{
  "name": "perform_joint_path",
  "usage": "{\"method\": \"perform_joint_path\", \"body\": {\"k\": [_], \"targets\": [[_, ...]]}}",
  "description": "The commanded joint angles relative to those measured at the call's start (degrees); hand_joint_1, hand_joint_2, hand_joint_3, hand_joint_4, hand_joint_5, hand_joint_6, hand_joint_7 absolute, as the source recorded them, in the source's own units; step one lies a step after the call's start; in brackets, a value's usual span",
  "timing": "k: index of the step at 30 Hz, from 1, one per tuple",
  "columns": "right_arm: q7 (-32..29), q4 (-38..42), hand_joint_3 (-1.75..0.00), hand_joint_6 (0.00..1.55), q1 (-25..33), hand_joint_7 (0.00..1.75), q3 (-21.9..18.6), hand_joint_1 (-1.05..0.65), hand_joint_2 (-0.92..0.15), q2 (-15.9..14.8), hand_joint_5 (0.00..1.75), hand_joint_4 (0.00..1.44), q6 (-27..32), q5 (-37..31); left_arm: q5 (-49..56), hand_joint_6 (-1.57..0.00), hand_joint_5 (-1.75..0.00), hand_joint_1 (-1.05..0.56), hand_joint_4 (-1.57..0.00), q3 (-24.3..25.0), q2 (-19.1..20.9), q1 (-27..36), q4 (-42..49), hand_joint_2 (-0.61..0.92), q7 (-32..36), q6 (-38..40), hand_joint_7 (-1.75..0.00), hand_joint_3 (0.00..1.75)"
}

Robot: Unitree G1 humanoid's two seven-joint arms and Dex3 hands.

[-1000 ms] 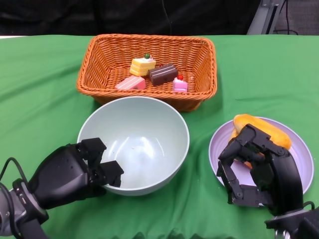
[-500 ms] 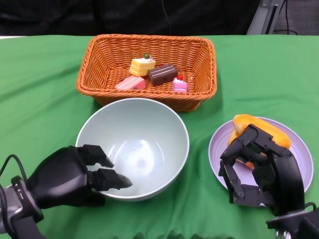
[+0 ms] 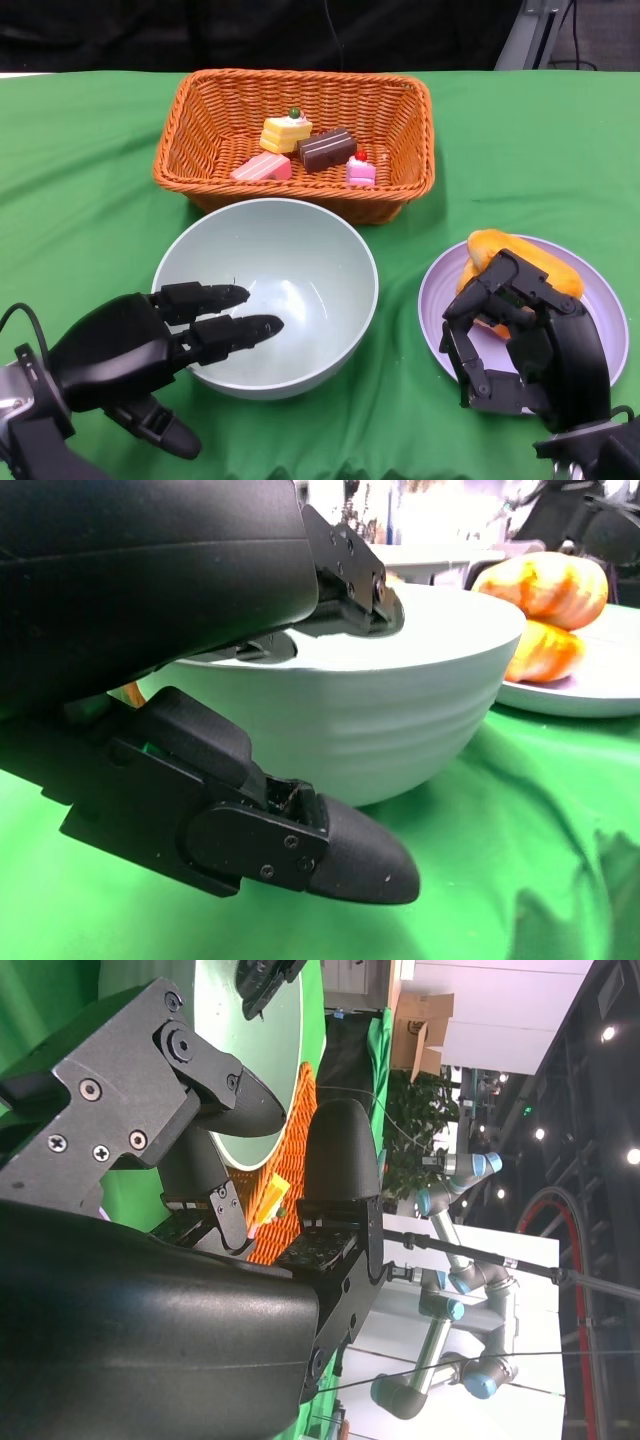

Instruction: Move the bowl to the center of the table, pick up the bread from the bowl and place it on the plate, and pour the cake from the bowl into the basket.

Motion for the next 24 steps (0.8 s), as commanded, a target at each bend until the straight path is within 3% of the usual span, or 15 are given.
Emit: {"method": "perform_joint_path", "body": {"k": [1,3,7,8,10,12,16,22,24], "targets": [[0.2,0.3,-1.24,0.65,-0.4,1.43,-0.3,-0.05,-0.39,-0.4,1.68,0.76,-0.6,0.9,-9.1,-0.07,0.00,-1.05,-0.05,4.4,-0.6,1.5,4.5,0.92,-12.1,-7.6,-0.01,0.47],[0.3,0.3,-1.24,0.65,-0.4,1.43,-0.4,-0.05,-0.39,-0.4,1.68,0.76,-0.5,0.9,-14.7,-0.06,0.00,-1.05,-0.01,7.1,-1.3,2.1,6.3,0.92,-20.4,-10.2,0.00,0.48],[0.3,-1.1,-1.24,0.64,0.1,1.44,0.1,-0.06,-0.38,-0.6,1.69,0.74,0.6,0.7,-37.3,-0.09,-0.01,-1.05,-0.03,16.9,-5.6,6.0,8.7,0.92,-42.6,-13.0,-0.02,0.49],[0.3,-1.3,-1.24,0.63,0.2,1.44,0.2,-0.06,-0.38,-0.6,1.69,0.74,0.8,0.6,-42.0,-0.17,-0.06,-1.02,-0.15,18.6,-6.4,7.2,7.3,0.92,-46.3,-12.3,-0.04,0.43],[0.4,-1.6,-1.25,0.63,0.3,1.45,0.3,-0.07,-0.37,-0.6,1.69,0.74,1.2,0.7,-56.2,-0.21,-0.09,-1.00,-0.21,22.3,-9.1,10.9,1.8,0.92,-56.2,-8.6,-0.05,0.40],[0.6,-1.7,-1.27,0.63,0.3,1.45,0.5,-0.05,-0.36,-0.6,1.69,0.73,1.7,1.1,-69.0,-0.29,-0.13,-0.87,-0.37,25.6,-11.7,14.2,-3.8,0.92,-65.8,-4.3,-0.04,0.24],[1.0,-1.2,-1.25,0.62,-0.2,1.46,0.6,-0.07,-0.37,-1.1,1.68,0.73,1.6,1.1,-84.1,-0.38,-0.19,-0.66,-0.58,31.2,-15.2,18.2,-13.1,0.92,-75.5,1.1,-0.05,0.15],[3.7,-2.0,-1.19,0.63,-0.4,1.42,1.1,-0.06,-0.40,-1.8,1.69,0.71,3.0,2.8,-92.3,-0.50,-0.22,-0.42,-0.68,39.6,-19.7,20.1,-18.5,0.92,-88.5,7.7,-0.07,0.12],[4.1,-2.3,-1.18,0.64,-0.4,1.41,1.2,-0.07,-0.40,-1.9,1.66,0.73,3.1,2.9,-91.9,-0.63,-0.26,-0.33,-0.78,42.3,-21.6,20.4,-19.2,0.92,-90.5,7.8,-0.07,0.17]]}}
